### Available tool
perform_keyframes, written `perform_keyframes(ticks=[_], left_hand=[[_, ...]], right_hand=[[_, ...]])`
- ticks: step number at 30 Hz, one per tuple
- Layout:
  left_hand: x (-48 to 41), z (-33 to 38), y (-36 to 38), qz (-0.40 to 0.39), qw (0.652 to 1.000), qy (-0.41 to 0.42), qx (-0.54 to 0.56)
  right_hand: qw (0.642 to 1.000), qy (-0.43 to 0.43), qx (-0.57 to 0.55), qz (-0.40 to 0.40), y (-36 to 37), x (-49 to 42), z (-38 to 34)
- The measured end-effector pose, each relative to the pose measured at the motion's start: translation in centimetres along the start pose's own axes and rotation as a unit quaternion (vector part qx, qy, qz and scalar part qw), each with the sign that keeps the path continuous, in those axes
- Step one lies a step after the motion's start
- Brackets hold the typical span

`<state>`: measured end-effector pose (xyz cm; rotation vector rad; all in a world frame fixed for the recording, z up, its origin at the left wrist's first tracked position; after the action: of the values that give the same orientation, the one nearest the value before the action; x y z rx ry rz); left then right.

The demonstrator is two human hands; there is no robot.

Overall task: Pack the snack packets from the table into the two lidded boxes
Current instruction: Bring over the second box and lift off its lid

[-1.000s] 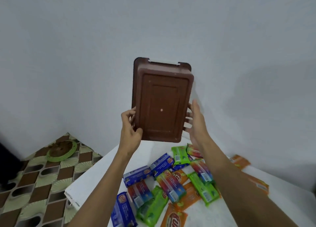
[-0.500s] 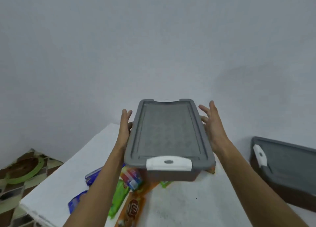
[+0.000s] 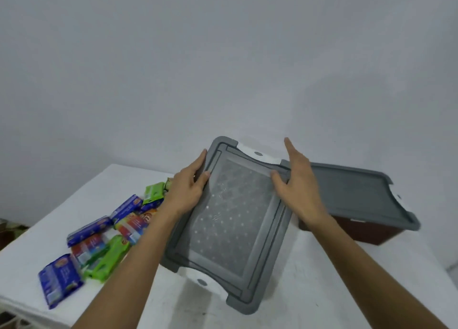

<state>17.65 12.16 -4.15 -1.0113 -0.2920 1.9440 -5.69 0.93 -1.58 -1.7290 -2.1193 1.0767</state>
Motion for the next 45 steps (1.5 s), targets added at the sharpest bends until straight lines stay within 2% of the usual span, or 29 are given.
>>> perform_keyframes(ticks=[2, 3, 5, 7, 11, 15, 20, 23, 25, 28, 31, 32, 34, 37, 40, 42, 45], left_hand=[[0.1, 1.4, 2.1, -0.057, 0.998, 0.018, -0.002], [0.2, 2.2, 3.1, -0.09, 0.996, 0.026, 0.002], [0.3, 3.9, 5.1, -0.153, 0.987, 0.04, 0.027], [0.5, 5.5, 7.3, -0.219, 0.973, 0.057, 0.03], [1.3, 7.3, 11.5, -0.303, 0.949, 0.089, 0.008], [2.5, 7.4, 15.2, -0.338, 0.935, 0.103, -0.014], [4.3, 6.8, 18.1, -0.362, 0.917, 0.147, -0.082], [5.8, 5.5, 17.3, -0.348, 0.918, 0.144, -0.128], [7.0, 4.2, 15.4, -0.304, 0.926, 0.134, -0.18], [10.0, 1.9, 11.2, -0.229, 0.944, 0.061, -0.23], [13.2, 0.4, 8.0, -0.169, 0.973, -0.068, -0.145], [13.9, 0.3, 7.6, -0.146, 0.978, -0.087, -0.118], [14.8, 0.6, 7.3, -0.118, 0.984, -0.079, -0.11], [14.6, -0.5, 7.0, -0.115, 0.983, -0.089, -0.109], [14.4, -2.7, 6.4, -0.114, 0.987, -0.107, -0.022], [15.0, -3.5, 6.3, -0.108, 0.986, -0.114, 0.059], [16.1, -3.9, 6.6, -0.078, 0.983, -0.116, 0.118]], right_hand=[[0.984, -0.074, 0.165, 0.003, -1.4, 0.3, 0.4], [0.973, -0.104, 0.201, -0.032, -1.7, 0.6, 0.7], [0.96, -0.135, 0.21, -0.127, -1.9, 1.8, 1.8], [0.957, -0.13, 0.201, -0.163, -2.4, 3.0, 3.2], [0.989, -0.057, 0.065, -0.121, -3.8, 6.5, 7.7], [0.994, 0.06, 0.061, -0.068, -3.6, 10.3, 11.8], [0.982, 0.178, 0.039, -0.05, -3.2, 13.3, 14.9], [0.977, 0.211, 0.038, -0.021, -3.5, 14.4, 16.0], [0.974, 0.221, 0.04, -0.009, -3.5, 14.7, 16.4], [0.971, 0.234, 0.04, -0.006, -3.4, 14.9, 16.6], [0.971, 0.233, 0.054, -0.003, -3.6, 14.9, 16.5], [0.971, 0.231, 0.055, -0.005, -3.6, 15.0, 16.4], [0.974, 0.213, 0.075, -0.015, -3.3, 15.0, 16.0], [0.975, 0.195, 0.105, -0.035, -3.3, 14.5, 16.3], [0.969, 0.236, -0.006, -0.069, -4.2, 14.4, 18.1], [0.959, 0.262, -0.089, -0.058, -4.4, 15.0, 18.9], [0.96, 0.267, -0.083, -0.007, -4.1, 16.1, 19.3]])
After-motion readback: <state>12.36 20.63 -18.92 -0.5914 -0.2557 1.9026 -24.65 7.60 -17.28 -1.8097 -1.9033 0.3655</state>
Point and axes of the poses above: each hand's wrist, its own x-axis away from the middle knuckle, its own y-axis out of the palm, z = x × y, the point moved 6 cm from there along -x, towards the middle knuckle, and after that the axes turned 13 degrees about y, right-handed, at the moved point
